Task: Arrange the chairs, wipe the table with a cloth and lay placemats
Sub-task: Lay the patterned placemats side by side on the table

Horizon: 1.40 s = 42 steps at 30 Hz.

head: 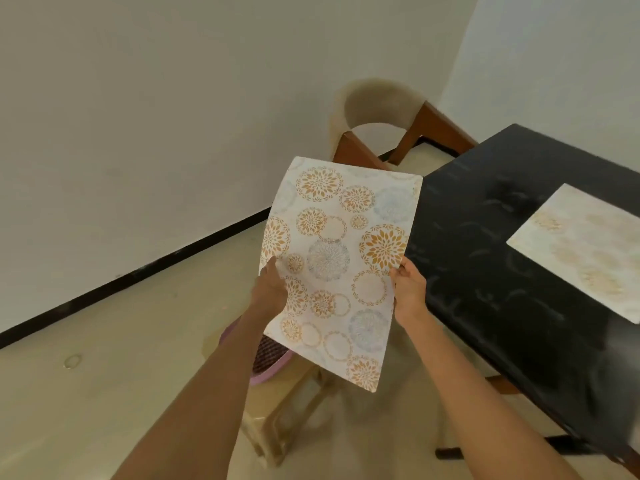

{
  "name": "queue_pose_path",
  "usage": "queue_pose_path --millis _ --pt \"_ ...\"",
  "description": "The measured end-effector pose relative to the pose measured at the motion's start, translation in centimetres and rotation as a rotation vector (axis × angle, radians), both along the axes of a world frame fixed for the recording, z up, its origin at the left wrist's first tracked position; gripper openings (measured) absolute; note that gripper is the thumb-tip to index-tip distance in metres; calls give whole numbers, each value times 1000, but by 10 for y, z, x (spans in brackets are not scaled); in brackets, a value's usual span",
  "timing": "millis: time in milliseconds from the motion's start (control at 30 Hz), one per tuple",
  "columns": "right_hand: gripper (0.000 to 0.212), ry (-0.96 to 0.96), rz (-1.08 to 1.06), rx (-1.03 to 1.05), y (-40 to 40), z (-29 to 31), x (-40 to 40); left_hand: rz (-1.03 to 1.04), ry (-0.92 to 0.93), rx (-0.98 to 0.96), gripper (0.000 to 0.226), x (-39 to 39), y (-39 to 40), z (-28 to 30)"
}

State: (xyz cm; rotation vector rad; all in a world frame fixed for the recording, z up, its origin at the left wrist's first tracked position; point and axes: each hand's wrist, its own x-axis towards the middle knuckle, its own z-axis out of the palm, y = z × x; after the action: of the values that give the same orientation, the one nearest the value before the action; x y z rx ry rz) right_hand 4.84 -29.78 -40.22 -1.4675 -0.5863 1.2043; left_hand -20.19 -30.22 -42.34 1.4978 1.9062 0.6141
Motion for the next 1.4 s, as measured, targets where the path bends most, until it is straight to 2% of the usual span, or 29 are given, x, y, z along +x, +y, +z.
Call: queue_pose_path --millis 133,200,400,600,800,967,1033,1133,1267,1400 --pt "32 66 -34 77 14 31 62 7 40 104 57 46 28 20" --pt "32 90 -51 92 20 42 92 14 33 152 47 68 42 28" --pt "33 42 -142 87 53 55 183 76 -79 126 39 141 82 54" --pt "39 -56 -316 0 77 46 250 41 -211 39 33 204 112 62" --pt "40 -58 -398 -42 104 28 294 -1 -165 47 32 255 155 58" --pt "35 -45 -416 -75 137 15 326 -40 -203 91 33 290 201 48" --pt "32 -41 -449 -102 160 9 346 -73 -196 103 32 308 226 47" --pt "39 -72 -491 -205 200 4 380 -127 -202 109 32 336 275 44" --pt "36 -62 -464 -324 243 -5 406 -178 -168 58 34 368 342 38" --pt "15 -91 -429 -447 274 -23 416 -232 -195 22 30 393 399 25"
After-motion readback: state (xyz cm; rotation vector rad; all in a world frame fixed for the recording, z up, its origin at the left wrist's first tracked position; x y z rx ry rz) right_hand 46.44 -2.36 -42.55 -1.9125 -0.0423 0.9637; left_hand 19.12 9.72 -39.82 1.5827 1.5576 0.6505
